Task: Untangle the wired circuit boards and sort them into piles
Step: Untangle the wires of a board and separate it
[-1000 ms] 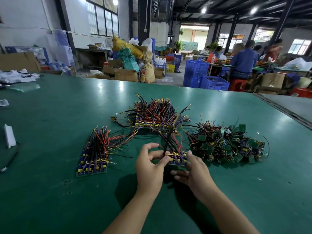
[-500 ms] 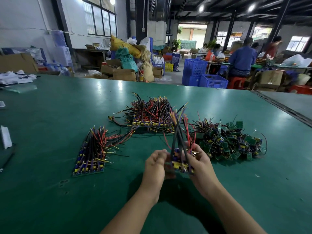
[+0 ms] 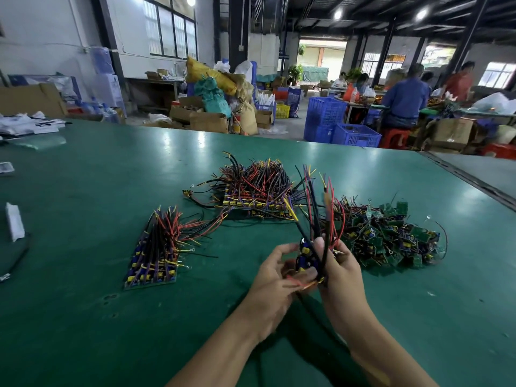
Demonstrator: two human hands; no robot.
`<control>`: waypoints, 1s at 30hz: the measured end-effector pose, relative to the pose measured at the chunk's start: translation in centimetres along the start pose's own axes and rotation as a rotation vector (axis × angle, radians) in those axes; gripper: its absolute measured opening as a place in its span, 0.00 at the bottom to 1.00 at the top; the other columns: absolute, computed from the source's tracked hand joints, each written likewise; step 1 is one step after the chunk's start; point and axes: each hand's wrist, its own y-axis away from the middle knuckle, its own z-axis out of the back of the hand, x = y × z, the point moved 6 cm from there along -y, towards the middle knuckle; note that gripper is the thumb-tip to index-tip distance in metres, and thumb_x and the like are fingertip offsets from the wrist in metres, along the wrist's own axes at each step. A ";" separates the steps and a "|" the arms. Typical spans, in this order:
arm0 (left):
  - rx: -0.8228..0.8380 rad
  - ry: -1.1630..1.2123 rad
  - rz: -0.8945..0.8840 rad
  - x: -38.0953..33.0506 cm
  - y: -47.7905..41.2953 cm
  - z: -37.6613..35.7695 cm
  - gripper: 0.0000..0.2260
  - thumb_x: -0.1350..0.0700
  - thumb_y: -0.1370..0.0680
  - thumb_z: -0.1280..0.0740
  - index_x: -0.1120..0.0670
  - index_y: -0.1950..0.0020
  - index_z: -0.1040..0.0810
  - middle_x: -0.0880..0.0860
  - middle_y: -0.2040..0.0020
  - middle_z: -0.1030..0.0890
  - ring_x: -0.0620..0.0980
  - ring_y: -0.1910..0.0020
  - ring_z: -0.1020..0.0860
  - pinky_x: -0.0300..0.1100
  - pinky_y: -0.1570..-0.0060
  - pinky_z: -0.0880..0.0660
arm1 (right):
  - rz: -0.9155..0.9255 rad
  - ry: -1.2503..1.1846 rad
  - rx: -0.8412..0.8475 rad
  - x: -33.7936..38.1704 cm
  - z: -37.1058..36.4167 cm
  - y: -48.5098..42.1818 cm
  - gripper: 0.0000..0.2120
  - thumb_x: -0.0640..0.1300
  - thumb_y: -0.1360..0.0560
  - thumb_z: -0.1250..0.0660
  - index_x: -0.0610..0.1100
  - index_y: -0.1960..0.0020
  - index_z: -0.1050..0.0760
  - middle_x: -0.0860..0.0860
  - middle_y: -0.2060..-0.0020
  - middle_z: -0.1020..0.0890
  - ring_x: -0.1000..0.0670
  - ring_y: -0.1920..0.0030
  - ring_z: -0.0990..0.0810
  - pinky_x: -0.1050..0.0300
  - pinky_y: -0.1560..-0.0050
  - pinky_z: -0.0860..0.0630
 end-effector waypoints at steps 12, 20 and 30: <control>-0.102 -0.043 -0.079 -0.6 -0.2 0.6 0.17 0.74 0.29 0.33 0.63 0.42 0.24 0.58 0.53 0.17 0.50 0.56 0.19 0.39 0.52 0.21 | -0.039 -0.135 0.118 -0.1 -1.0 -0.3 0.22 0.35 0.36 0.29 0.42 0.44 0.27 0.45 0.59 0.17 0.50 0.60 0.17 0.57 0.59 0.19; -0.214 -0.105 -0.115 -1.1 -0.1 2.1 0.08 0.60 0.34 0.28 0.57 0.56 0.16 0.57 0.59 0.15 0.51 0.63 0.18 0.41 0.65 0.21 | -0.196 0.042 0.391 -0.7 -1.6 0.7 0.32 0.15 0.34 0.38 0.33 0.34 0.37 0.39 0.55 0.19 0.44 0.57 0.17 0.56 0.59 0.20; -0.247 -0.044 -0.026 -1.3 -0.2 2.7 0.09 0.66 0.31 0.30 0.65 0.52 0.18 0.62 0.56 0.15 0.55 0.61 0.16 0.42 0.64 0.20 | -0.295 -0.013 0.532 -0.7 -0.9 0.7 0.35 0.21 0.39 0.45 0.36 0.33 0.32 0.39 0.43 0.19 0.43 0.44 0.19 0.54 0.47 0.22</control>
